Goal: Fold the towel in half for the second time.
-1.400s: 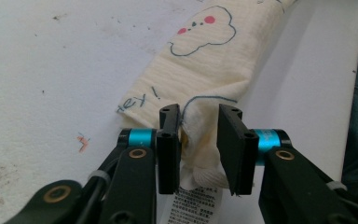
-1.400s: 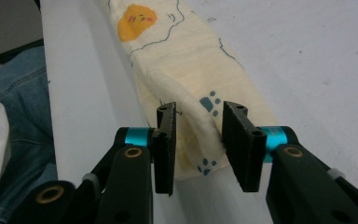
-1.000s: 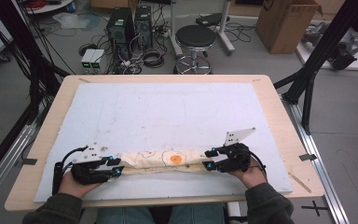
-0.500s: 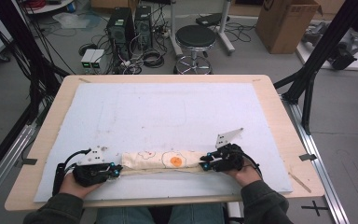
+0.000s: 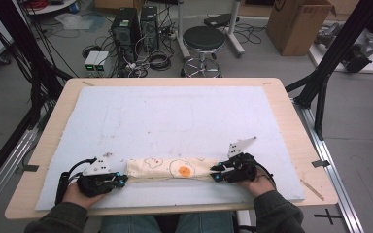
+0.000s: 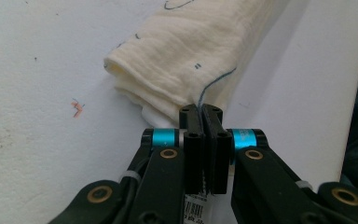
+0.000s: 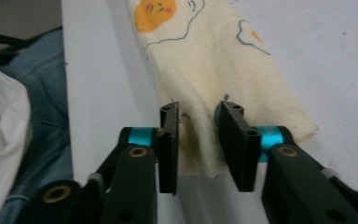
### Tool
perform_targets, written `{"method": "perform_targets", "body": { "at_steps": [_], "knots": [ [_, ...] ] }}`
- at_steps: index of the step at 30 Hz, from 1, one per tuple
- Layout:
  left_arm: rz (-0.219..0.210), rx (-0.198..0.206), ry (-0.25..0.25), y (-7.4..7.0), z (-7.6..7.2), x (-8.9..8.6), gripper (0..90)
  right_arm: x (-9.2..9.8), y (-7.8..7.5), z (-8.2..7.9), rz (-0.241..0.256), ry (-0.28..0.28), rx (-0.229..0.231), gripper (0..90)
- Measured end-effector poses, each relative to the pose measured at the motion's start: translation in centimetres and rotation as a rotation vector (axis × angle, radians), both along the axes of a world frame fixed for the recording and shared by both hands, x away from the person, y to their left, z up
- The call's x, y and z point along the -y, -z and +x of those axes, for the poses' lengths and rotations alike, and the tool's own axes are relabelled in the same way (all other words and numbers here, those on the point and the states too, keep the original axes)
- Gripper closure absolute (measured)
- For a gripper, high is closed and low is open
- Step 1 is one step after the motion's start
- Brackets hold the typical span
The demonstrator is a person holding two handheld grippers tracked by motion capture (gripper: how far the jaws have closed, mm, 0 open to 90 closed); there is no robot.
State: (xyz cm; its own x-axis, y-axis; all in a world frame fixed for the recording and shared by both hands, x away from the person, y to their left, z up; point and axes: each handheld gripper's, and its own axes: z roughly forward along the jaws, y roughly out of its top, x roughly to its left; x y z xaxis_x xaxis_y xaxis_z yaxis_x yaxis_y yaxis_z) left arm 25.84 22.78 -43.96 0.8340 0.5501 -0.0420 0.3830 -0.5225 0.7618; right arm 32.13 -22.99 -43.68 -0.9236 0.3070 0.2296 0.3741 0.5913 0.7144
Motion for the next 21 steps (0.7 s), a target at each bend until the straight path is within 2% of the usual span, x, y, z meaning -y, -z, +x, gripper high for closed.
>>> {"method": "perform_targets", "body": {
  "at_steps": [5,11,17,21],
  "knots": [
    [0.002,0.001,0.002,0.0,0.0,0.0,87.2,0.0,-0.1,0.1,0.021,-0.009,-0.017,54.9],
    [0.003,0.002,0.006,0.0,0.0,0.0,87.1,0.0,-1.1,0.2,0.062,-0.005,-0.015,53.9],
    [0.003,0.004,0.004,-0.1,0.0,0.1,87.1,-0.6,-1.7,0.8,0.106,-0.006,-0.023,60.5],
    [0.003,0.003,0.004,-0.1,0.0,0.1,87.1,-1.2,-1.9,1.1,0.112,0.002,-0.01,68.6]
  ]
}}
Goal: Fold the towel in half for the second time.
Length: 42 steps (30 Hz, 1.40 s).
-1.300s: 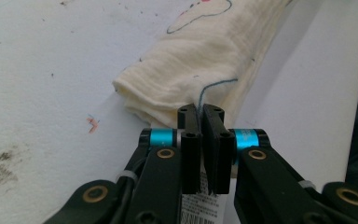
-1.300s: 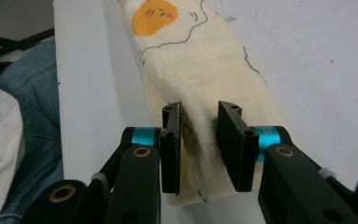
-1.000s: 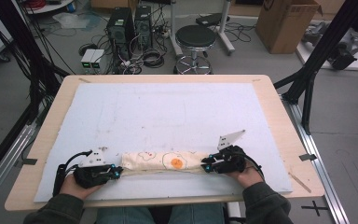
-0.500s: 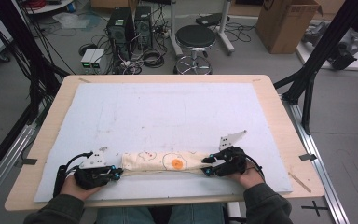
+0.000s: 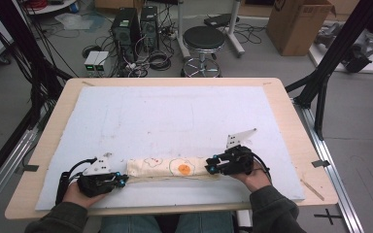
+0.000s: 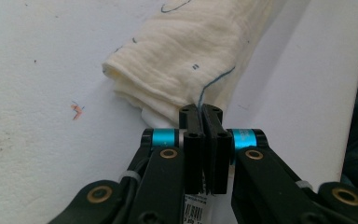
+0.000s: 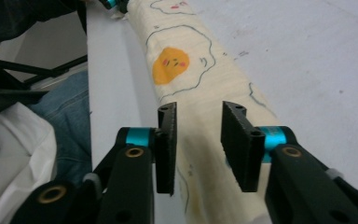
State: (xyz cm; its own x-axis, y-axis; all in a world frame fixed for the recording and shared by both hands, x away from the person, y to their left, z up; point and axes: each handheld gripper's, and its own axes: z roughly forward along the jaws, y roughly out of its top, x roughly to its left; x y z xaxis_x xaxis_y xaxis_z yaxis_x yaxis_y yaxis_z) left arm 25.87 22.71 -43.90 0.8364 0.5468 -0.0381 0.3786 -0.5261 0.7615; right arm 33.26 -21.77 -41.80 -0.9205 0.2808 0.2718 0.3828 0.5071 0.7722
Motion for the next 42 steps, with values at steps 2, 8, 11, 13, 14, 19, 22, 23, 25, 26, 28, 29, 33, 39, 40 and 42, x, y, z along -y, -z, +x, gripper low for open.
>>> {"method": "perform_targets", "body": {
  "at_steps": [2,8,11,13,14,19,22,23,25,26,28,29,33,39,40,42],
  "knots": [
    [-0.001,0.003,0.0,0.0,0.0,0.0,87.1,-0.3,0.0,0.2,-0.002,-0.001,-0.004,71.7],
    [-0.005,0.002,0.001,0.0,0.0,0.0,87.0,-1.2,0.9,0.2,-0.07,0.002,-0.003,74.5],
    [-0.012,0.006,-0.002,-0.1,0.0,-0.2,86.4,-1.6,1.7,-0.1,-0.117,-0.008,-0.011,73.9],
    [-0.028,0.007,-0.008,-0.3,-0.1,-0.2,85.2,-1.8,2.0,-0.3,-0.142,-0.011,0.001,73.4],
    [-0.035,0.008,-0.008,-0.4,-0.1,-0.3,84.1,-1.9,2.0,-0.3,-0.139,-0.008,0.008,73.3],
    [-0.061,0.024,-0.007,-1.2,-0.2,-0.8,80.7,-1.8,2.1,-0.5,-0.138,-0.001,0.018,73.1],
    [-0.074,0.036,-0.003,-1.8,-0.3,-1.0,80.3,-1.8,2.2,-0.6,-0.137,-0.001,0.019,73.0],
    [-0.08,0.04,-0.004,-2.1,-0.4,-1.0,79.8,-1.8,2.2,-0.6,-0.137,0.0,0.025,72.8],
    [-0.094,0.05,-0.003,-2.6,-0.3,-0.9,79.3,-1.8,2.2,-0.6,-0.137,0.001,0.036,72.5],
    [-0.096,0.054,0.001,-2.9,-0.2,-0.8,78.6,-1.8,2.2,-0.7,-0.138,-0.001,0.031,72.4],
    [-0.106,0.061,0.01,-3.5,0.1,-0.4,78.1,-1.8,2.2,-0.7,-0.135,-0.002,0.037,72.3],
    [-0.104,0.066,0.014,-3.7,0.2,-0.1,77.3,-1.8,2.2,-0.7,-0.138,-0.002,0.037,72.3],
    [-0.116,0.072,0.03,-4.3,1.1,1.4,75.9,-1.8,2.2,-0.7,-0.138,-0.001,0.042,72.2],
    [-0.1,0.06,0.076,-4.0,2.5,4.5,75.1,-1.8,2.2,-0.7,-0.139,-0.004,0.051,71.8],
    [-0.099,0.059,0.086,-3.9,2.7,5.0,75.3,-1.8,2.2,-0.8,-0.142,-0.001,0.049,71.8],
    [-0.096,0.046,0.096,-3.6,3.2,5.8,75.7,-1.9,2.2,-0.8,-0.14,-0.005,0.055,71.7]
  ]
}}
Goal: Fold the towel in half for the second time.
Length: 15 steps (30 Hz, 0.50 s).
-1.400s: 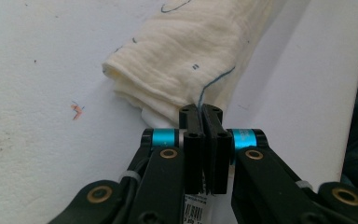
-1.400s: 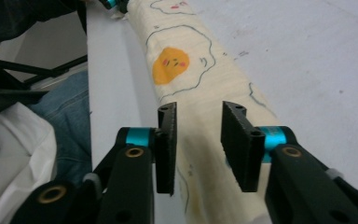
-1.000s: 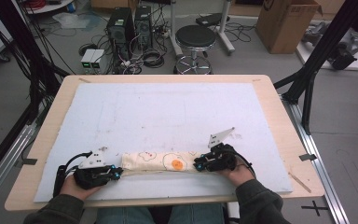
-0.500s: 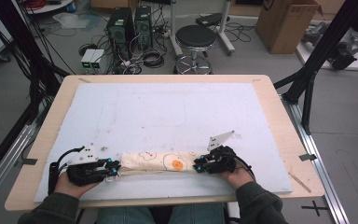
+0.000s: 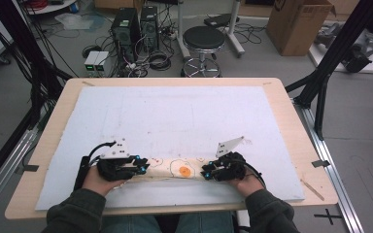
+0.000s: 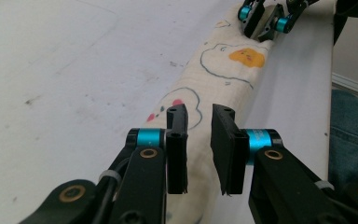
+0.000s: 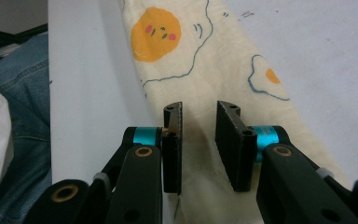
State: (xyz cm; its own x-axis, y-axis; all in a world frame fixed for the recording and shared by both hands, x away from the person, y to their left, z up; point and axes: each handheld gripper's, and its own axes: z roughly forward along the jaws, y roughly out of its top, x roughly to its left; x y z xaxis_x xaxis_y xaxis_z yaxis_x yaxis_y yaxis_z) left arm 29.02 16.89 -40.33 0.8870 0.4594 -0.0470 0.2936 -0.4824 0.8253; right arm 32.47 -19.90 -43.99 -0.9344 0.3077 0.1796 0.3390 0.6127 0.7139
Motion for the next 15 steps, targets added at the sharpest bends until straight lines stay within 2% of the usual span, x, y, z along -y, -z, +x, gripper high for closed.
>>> {"method": "perform_targets", "body": {
  "at_steps": [3,5,7,8,9,12,15],
  "knots": [
    [0.038,-0.026,0.009,0.7,0.6,0.9,76.5,0.0,0.0,0.0,0.0,-0.002,0.002,71.7],
    [0.086,-0.044,0.012,1.2,0.8,1.2,77.2,0.0,0.0,0.0,-0.003,-0.003,0.003,71.3],
    [0.102,-0.061,0.015,1.6,0.8,1.4,77.2,0.0,-0.1,0.0,-0.003,-0.002,0.007,69.2],
    [0.123,-0.057,0.019,1.7,0.9,1.4,77.2,0.0,-0.2,0.0,-0.005,0.003,0.0,66.5],
    [0.121,-0.063,0.014,1.9,0.8,1.4,77.2,-0.1,-0.4,0.0,-0.002,0.004,0.015,64.3],
    [0.155,-0.067,0.02,2.4,0.8,1.6,77.2,-0.5,-1.3,0.0,0.03,0.018,0.039,61.0],
    [0.164,-0.063,0.019,2.4,0.8,1.8,77.0,-1.8,-1.8,0.0,0.044,0.014,0.061,58.0]
  ]
}}
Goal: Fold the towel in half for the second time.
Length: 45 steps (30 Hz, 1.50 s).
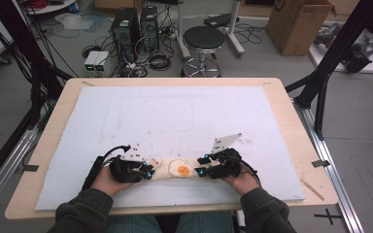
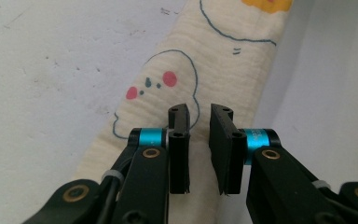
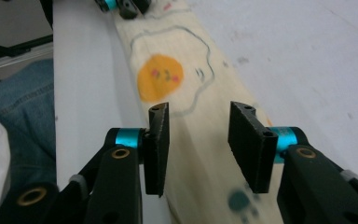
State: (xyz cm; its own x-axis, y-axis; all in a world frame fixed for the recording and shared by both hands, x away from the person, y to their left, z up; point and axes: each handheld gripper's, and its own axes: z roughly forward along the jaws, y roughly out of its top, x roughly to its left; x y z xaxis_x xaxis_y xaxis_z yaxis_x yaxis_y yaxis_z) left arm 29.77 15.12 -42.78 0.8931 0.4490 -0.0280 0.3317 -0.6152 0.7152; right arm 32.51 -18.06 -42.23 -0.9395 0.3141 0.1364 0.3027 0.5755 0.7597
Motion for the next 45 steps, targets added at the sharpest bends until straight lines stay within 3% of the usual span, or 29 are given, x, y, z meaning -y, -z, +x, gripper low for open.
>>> {"method": "perform_targets", "body": {
  "at_steps": [4,9,15,24,35,38,40,42,45],
  "knots": [
    [0.021,0.0,-0.002,0.1,0.0,0.0,77.1,-1.9,0.3,0.3,-0.037,-0.029,0.01,53.7],
    [0.038,0.012,-0.002,0.1,-0.1,-0.2,73.8,-2.4,1.1,0.3,-0.127,-0.043,0.037,49.7],
    [-0.035,-0.003,-0.058,0.6,-0.4,-2.2,66.9,-1.6,1.3,0.1,-0.114,-0.041,0.043,48.6],
    [-0.049,-0.007,-0.081,0.7,-1.0,-4.1,64.3,-0.8,1.3,0.2,-0.117,-0.041,0.048,45.5],
    [-0.068,-0.007,-0.085,0.7,-1.0,-4.3,60.7,1.1,1.6,0.2,-0.1,-0.024,0.029,43.2],
    [-0.114,-0.001,-0.095,0.0,-0.8,-4.6,56.8,0.9,1.6,0.1,-0.107,-0.028,0.04,42.9],
    [-0.119,0.022,-0.099,-0.6,-0.5,-4.9,56.3,1.0,1.6,0.2,-0.104,-0.029,0.045,42.9],
    [-0.128,0.018,-0.118,-0.7,-0.2,-5.2,54.5,1.0,1.6,0.2,-0.106,-0.031,0.039,42.9],
    [-0.102,-0.004,-0.126,-0.3,0.2,-5.7,54.1,1.0,1.6,0.3,-0.105,-0.035,0.045,42.9]
  ]
}}
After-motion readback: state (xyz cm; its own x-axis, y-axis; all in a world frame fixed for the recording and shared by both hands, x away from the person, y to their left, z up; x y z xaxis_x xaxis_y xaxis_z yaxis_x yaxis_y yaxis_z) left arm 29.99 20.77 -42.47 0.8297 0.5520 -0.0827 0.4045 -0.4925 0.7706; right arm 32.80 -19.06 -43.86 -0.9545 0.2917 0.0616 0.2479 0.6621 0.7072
